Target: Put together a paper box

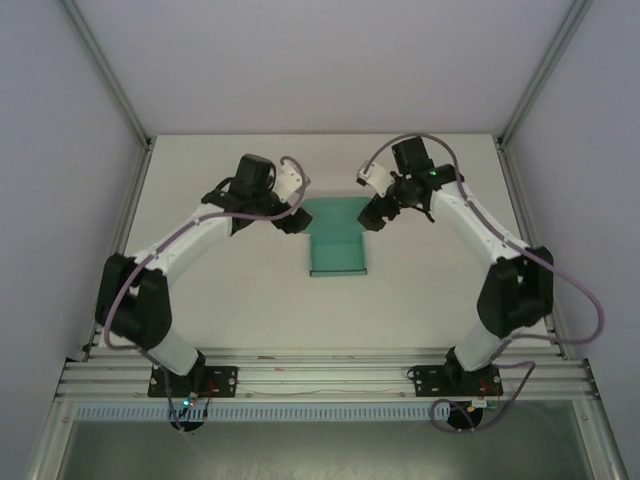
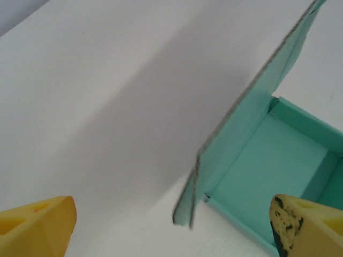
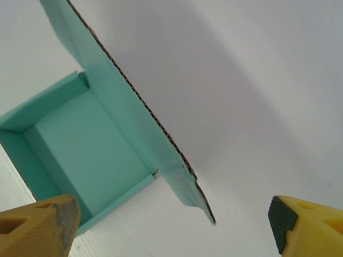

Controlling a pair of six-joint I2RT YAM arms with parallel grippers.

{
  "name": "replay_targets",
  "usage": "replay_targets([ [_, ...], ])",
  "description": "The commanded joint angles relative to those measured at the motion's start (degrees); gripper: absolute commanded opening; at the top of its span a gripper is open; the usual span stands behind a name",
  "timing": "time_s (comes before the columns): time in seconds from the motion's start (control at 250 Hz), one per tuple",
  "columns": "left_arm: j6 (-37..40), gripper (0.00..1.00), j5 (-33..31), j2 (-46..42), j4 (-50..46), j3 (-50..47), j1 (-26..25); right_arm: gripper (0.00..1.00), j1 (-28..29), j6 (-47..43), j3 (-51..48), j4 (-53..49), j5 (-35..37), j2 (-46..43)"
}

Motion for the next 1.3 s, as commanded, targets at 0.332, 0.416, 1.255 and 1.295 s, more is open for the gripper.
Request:
replay_targets([
  [0.332, 8.52, 0.40, 2.70, 11.90, -16.36, 14.17, 0.23, 0.35, -1.48, -12.05, 12.28, -16.67, -0.79, 12.92],
  [0.416, 8.04, 0.20, 1.66, 12.12, -16.11, 14.05, 0.05, 0.29, -1.47, -12.13, 12.06, -16.58, -0.44, 12.65],
  [1.255, -35.54, 0.00, -16.87, 8.05, 2.43, 5.79, -8.65, 0.04, 5.83, 56.29, -5.99, 19.16, 16.39, -0.43],
  [1.295, -37.38, 0.00, -17.68, 8.59, 2.87, 5.86, -9.27, 0.04, 6.42, 59.08, -6.54, 20.87, 15.26, -0.06],
])
